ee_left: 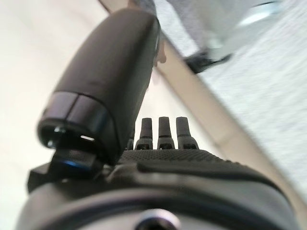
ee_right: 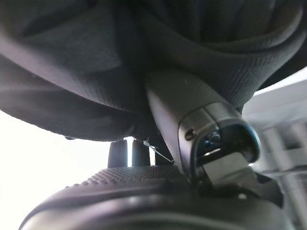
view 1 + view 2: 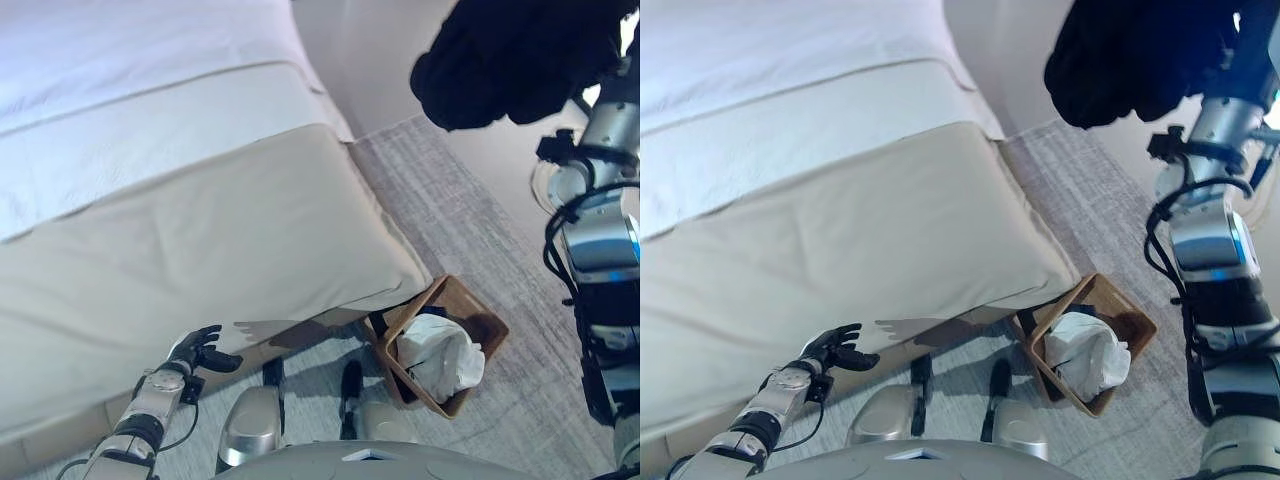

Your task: Pick up the clothes from the bed and place them into the basket

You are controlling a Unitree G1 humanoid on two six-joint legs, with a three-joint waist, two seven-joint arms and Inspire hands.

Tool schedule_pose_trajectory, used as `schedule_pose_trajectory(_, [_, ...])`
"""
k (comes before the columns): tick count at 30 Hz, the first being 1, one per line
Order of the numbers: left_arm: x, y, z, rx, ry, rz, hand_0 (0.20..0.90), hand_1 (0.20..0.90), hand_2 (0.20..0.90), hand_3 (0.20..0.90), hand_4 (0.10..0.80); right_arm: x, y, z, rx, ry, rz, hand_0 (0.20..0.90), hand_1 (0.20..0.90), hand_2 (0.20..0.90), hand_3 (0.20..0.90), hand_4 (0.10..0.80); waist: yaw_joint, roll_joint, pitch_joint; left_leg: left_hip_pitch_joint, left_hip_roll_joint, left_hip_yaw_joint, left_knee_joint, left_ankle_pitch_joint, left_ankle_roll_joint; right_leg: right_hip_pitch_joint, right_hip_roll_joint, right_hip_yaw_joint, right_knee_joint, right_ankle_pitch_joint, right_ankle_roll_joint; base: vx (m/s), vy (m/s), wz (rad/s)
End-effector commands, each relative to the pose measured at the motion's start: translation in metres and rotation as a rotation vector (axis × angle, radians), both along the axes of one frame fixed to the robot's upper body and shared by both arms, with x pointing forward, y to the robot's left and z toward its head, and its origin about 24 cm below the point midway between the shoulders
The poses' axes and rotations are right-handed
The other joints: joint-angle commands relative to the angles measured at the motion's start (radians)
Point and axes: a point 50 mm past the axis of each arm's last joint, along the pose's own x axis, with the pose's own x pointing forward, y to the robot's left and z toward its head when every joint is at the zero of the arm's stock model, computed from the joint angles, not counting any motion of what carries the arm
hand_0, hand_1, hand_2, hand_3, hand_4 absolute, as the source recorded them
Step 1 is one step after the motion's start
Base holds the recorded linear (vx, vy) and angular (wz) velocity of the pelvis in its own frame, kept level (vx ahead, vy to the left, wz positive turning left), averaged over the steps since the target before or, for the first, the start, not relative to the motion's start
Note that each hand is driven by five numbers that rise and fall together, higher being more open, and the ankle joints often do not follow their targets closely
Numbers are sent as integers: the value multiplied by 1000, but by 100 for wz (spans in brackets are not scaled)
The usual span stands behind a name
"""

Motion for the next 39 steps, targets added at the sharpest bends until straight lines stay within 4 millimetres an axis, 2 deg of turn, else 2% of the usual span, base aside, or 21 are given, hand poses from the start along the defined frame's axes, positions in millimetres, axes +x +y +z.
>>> schedule_pose_trajectory(1, [-29, -12, -21, 14, 138, -115, 900, 900, 900, 900, 800, -20, -21, 25, 2, -137, -19, 300, 300, 300, 200, 100, -53, 52, -164, 42, -5, 17, 2, -146, 41, -46, 45, 10, 60, -44, 16, 69, -110, -36])
schedule_pose_trajectory(5, [-35, -13, -24, 19, 173, -151, 900, 900, 900, 900, 800, -21, -30, -4, 64, -36, -28, 300, 300, 300, 200, 100, -80, 58, -166, 52, -4, 36, 21, -162, 43, -47, 51, 40, 73, -52, 11, 74, -97, -40])
schedule_pose_trajectory(7, [-39, -14, -26, 14, 183, -163, 900, 900, 900, 900, 800, -20, -36, -26, 130, 56, -16, 300, 300, 300, 200, 100, -98, 67, -152, 50, -1, 53, 62, -181, 46, -58, 48, 52, 106, -65, 6, 79, -156, -27])
schedule_pose_trajectory(11, [-36, -16, -25, 25, 178, -188, 900, 900, 900, 900, 800, -13, -42, -55, 274, 167, 19, 300, 300, 300, 200, 100, -109, 82, -97, 8, 11, 63, 176, -215, 51, -108, 32, 40, 214, -101, -7, 1, -145, -27])
schedule_pose_trajectory(16, [-10, -18, -13, 29, 91, -184, 900, 900, 900, 900, 800, -1, -46, -57, 346, 185, 9, 300, 300, 300, 200, 100, -126, 114, 9, -95, 19, 52, 279, -231, 46, -208, 16, 29, 317, -138, -25, -185, -100, -12])
schedule_pose_trajectory(17, [5, -23, -6, 18, 27, -173, 900, 900, 900, 900, 800, 5, -47, -52, 350, 183, 4, 300, 300, 300, 200, 100, -135, 137, 63, -152, 17, 49, 317, -227, 42, -270, 10, 27, 368, -152, -37, -313, -74, -2])
schedule_pose_trajectory(20, [23, -31, 3, -7, -52, -161, 900, 900, 900, 900, 800, 12, -47, -44, 347, 177, 4, 300, 300, 300, 200, 100, -144, 168, 121, -227, 14, 44, 370, -229, 37, -353, 5, 28, 437, -175, -52, -281, -8, -14])
schedule_pose_trajectory(22, [41, -39, 15, -34, -143, -149, 900, 900, 900, 900, 800, 19, -44, -39, 340, 167, 1, 300, 300, 300, 200, 100, -149, 195, 178, -313, 13, 39, 416, -218, 34, -447, 7, 35, 509, -194, -72, -253, -63, -22])
schedule_pose_trajectory(27, [65, -43, 37, -65, -273, -145, 900, 900, 900, 900, 800, 31, -46, -39, 327, 239, -65, 300, 300, 300, 200, 100, -144, 231, 244, -443, 8, 26, 513, -236, 24, -581, 11, 32, 645, -261, -91, -78, -104, -7])
schedule_pose_trajectory(29, [71, -43, 45, -81, -316, -160, 900, 900, 900, 900, 800, 36, -53, -48, 325, 316, -128, 300, 300, 300, 200, 100, -142, 250, 256, -499, 10, 36, 541, -231, 23, -643, 13, 27, 691, -275, -102, -39, -77, -6])
schedule_pose_trajectory(30, [71, -43, 46, -85, -322, -162, 900, 900, 900, 900, 800, 38, -54, -50, 326, 336, -134, 681, 681, 681, 645, 545, -142, 254, 256, -512, 10, 38, 546, -231, 23, -657, 14, 28, 699, -277, -104, -5, -31, -2])
schedule_pose_trajectory(31, [72, -44, 48, -93, -331, -165, 900, 900, 900, 900, 800, 39, -55, -52, 318, 356, -148, 900, 900, 900, 900, 800, -142, 260, 257, -527, 12, 40, 550, -229, 23, -675, 16, 29, 708, -280, -106, -4, -11, -21])
schedule_pose_trajectory(39, [82, -58, 62, -135, -410, -218, 900, 900, 900, 900, 800, 48, -71, -50, 323, 433, -268, 900, 900, 900, 900, 800, -119, 299, 257, -641, 17, 58, 564, -212, 20, -787, 14, 24, 732, -280, -115, -24, -10, -15])
